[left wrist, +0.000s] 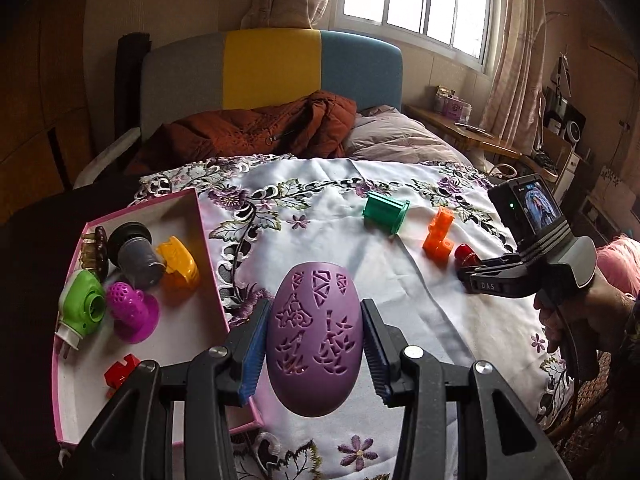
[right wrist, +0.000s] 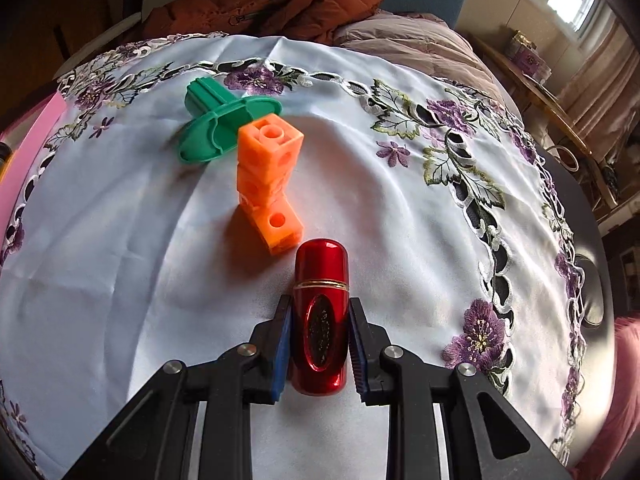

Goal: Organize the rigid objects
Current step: 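Close the right gripper on the red cylinder while the left gripper lifts the soap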

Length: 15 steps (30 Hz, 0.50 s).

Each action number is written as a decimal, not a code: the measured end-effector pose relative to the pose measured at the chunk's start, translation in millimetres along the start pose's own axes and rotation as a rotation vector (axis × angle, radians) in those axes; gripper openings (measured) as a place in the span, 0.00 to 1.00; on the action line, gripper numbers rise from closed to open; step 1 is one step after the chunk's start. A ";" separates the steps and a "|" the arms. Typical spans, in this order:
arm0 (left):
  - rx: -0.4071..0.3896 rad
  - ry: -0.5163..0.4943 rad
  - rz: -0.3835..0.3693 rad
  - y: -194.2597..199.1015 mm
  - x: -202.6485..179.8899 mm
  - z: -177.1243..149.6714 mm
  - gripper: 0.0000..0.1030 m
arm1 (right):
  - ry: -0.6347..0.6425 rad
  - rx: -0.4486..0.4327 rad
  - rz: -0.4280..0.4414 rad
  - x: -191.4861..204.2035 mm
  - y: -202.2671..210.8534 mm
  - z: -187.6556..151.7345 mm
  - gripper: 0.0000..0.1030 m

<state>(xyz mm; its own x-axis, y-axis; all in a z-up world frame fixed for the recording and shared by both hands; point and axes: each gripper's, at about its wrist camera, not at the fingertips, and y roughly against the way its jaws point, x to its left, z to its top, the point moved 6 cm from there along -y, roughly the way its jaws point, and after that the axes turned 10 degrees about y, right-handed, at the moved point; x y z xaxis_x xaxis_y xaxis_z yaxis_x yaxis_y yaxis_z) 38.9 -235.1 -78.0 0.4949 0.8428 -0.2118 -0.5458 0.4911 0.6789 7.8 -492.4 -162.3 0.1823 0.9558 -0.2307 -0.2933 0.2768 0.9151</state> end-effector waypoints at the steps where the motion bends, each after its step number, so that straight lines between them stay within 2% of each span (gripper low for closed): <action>1: -0.002 0.005 0.003 1.4 2.6 0.5 0.43 | 0.012 -0.003 -0.008 1.1 0.0 0.2 0.26; 15: 0.006 0.054 0.056 12.7 34.2 -4.4 0.43 | 0.056 -0.002 -0.050 4.1 0.3 2.1 0.25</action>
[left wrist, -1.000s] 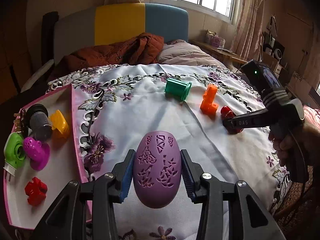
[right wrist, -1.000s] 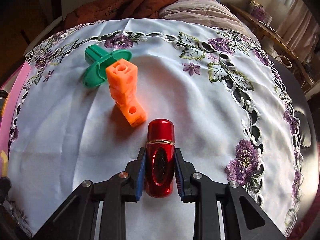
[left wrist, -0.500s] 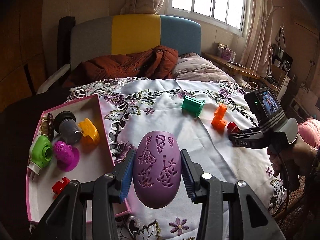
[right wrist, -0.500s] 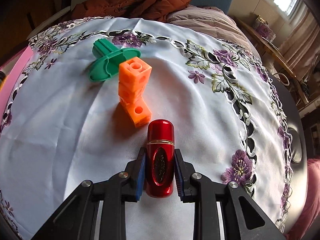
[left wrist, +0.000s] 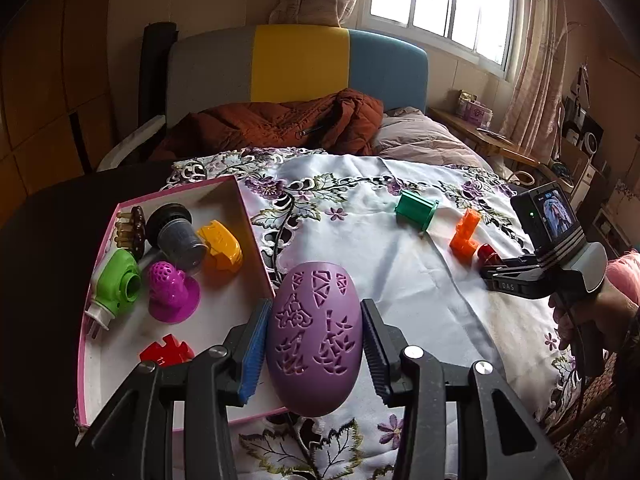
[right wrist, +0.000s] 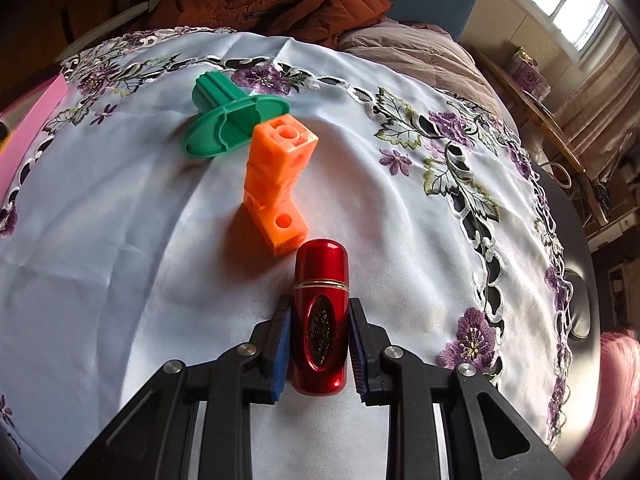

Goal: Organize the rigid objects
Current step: 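Close the right gripper on the red cylinder while the left gripper lifts the soap, then carry the lavender soap into the tray and open the left gripper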

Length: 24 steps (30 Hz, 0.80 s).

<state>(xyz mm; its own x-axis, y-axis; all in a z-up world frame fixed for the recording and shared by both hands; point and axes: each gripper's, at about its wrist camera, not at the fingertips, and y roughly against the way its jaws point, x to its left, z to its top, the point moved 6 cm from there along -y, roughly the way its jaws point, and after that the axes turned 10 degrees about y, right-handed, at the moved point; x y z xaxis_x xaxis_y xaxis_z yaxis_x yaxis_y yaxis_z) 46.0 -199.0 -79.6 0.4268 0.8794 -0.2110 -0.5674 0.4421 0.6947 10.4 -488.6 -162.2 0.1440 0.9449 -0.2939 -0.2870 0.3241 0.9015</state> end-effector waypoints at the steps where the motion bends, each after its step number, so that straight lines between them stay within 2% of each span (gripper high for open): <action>1: 0.001 0.004 0.001 0.4 2.2 -0.1 0.43 | 0.008 -0.001 -0.006 0.8 0.4 0.2 0.25; 15: -0.005 0.091 0.030 17.1 47.0 7.4 0.43 | 0.054 -0.008 -0.044 4.8 2.0 0.8 0.25; 19: -0.011 0.141 0.067 27.2 81.7 11.2 0.43 | 0.069 -0.008 -0.059 5.9 2.2 1.2 0.25; 24: -0.003 0.227 0.154 33.9 138.5 6.7 0.43 | 0.076 -0.007 -0.069 6.5 2.6 1.8 0.26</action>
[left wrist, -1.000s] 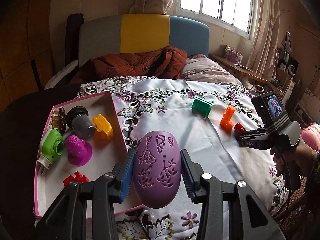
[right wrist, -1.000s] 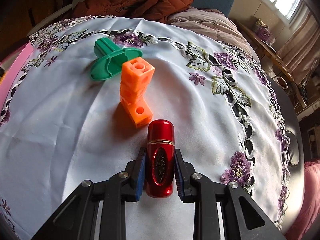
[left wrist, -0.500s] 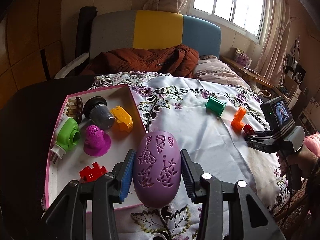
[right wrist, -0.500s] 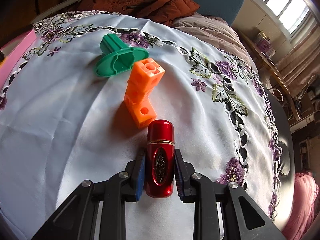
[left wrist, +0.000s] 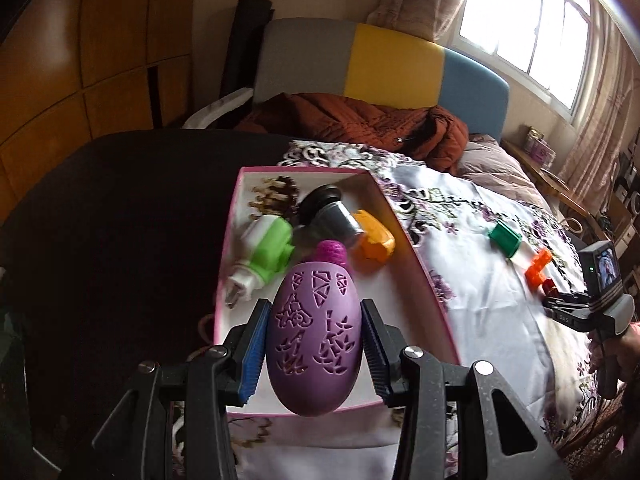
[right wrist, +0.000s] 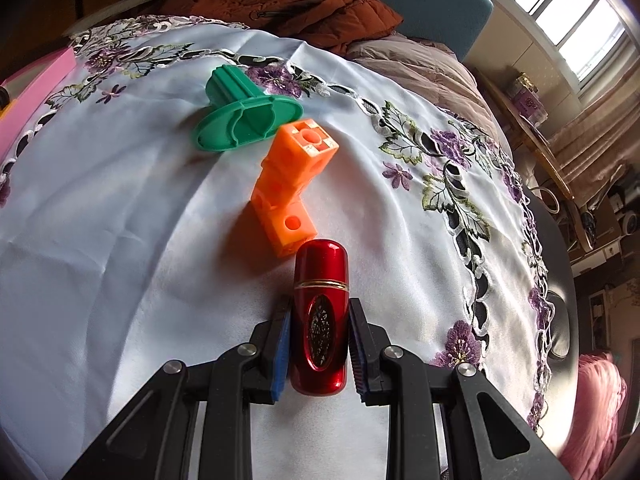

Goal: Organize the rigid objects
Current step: 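Carry the lavender soap into the tray and open the left gripper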

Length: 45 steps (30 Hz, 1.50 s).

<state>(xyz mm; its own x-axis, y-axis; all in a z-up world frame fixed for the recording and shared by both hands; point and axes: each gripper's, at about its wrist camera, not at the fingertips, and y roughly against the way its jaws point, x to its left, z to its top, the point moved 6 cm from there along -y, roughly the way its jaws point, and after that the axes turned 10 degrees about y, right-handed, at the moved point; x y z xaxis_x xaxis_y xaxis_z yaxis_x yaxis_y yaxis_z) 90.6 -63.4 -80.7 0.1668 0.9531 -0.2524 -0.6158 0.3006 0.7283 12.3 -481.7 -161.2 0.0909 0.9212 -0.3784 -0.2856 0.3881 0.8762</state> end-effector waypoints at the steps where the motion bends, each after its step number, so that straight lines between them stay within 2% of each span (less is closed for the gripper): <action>1: 0.007 0.015 0.010 -1.7 9.3 -0.4 0.43 | -0.004 0.001 0.002 -0.7 -0.1 0.0 0.26; 5: 0.048 0.071 0.020 -11.6 33.4 -4.1 0.43 | -0.012 0.001 0.009 -1.6 -0.3 -0.3 0.26; 8: 0.078 0.094 0.011 -19.8 36.2 -8.8 0.43 | -0.012 0.001 0.008 -1.3 -0.2 -0.3 0.26; 22: 0.152 0.001 0.063 -76.6 22.8 -9.8 0.43 | -0.008 0.001 0.005 -1.3 -0.1 -0.1 0.26; 30: 0.096 -0.026 0.076 -62.2 17.8 -10.8 0.44 | -0.003 -0.001 0.000 -1.1 -0.2 0.6 0.26; 39: 0.003 -0.039 0.137 -28.4 12.7 -2.9 0.44 | 0.006 -0.002 -0.007 -0.6 0.1 0.5 0.26; 45: -0.037 -0.031 0.151 -12.2 10.8 1.6 0.44 | 0.007 -0.001 -0.013 0.2 0.8 0.3 0.26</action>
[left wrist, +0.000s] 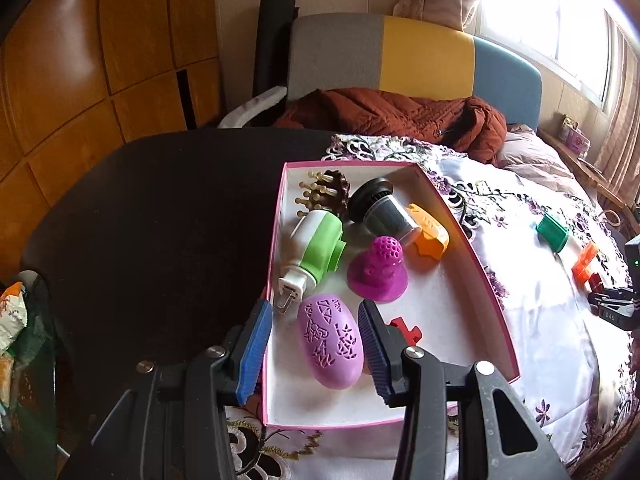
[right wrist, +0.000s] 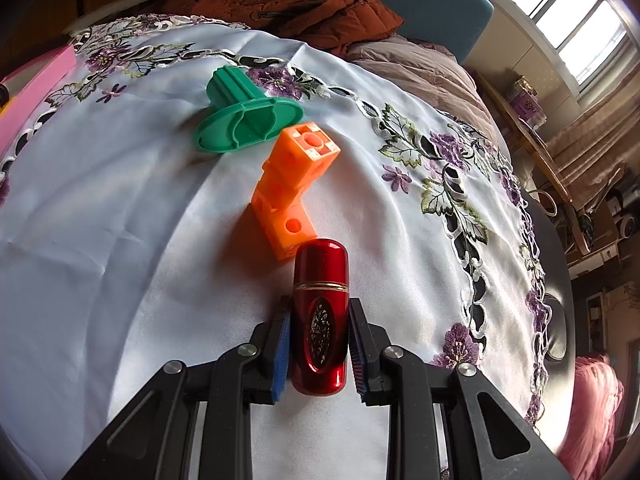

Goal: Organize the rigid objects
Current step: 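Carry the lavender soap into the tray and open the left gripper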

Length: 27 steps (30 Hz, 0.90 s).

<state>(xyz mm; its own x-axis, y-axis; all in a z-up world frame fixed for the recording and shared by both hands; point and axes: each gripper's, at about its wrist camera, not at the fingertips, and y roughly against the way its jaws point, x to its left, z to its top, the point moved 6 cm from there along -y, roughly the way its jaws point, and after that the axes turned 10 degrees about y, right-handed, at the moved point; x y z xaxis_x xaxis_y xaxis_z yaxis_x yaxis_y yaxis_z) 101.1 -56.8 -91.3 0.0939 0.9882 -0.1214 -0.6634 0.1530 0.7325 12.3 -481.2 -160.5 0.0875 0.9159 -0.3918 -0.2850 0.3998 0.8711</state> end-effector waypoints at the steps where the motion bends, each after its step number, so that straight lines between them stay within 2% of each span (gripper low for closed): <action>1: -0.008 -0.002 0.003 2.6 -0.3 0.4 0.44 | -0.001 0.000 0.000 0.0 0.0 0.1 0.26; 15: -0.037 0.001 0.026 14.7 10.6 0.8 0.44 | -0.012 0.017 0.013 0.2 0.5 -1.0 0.25; 20: -0.039 0.006 0.023 15.5 14.5 -0.7 0.44 | -0.022 0.024 0.074 6.8 10.7 -1.6 0.25; 27: -0.034 0.019 0.015 15.4 20.7 -4.6 0.44 | -0.004 -0.005 0.154 40.5 28.7 1.5 0.25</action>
<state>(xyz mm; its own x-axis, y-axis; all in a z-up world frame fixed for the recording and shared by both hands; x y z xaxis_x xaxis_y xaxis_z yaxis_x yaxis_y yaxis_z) 89.4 -34.0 -85.5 0.0699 0.9900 -0.1229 -0.6898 0.1370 0.7109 9.1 -432.6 -150.9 0.0459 0.9665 -0.2525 -0.3001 0.2544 0.9194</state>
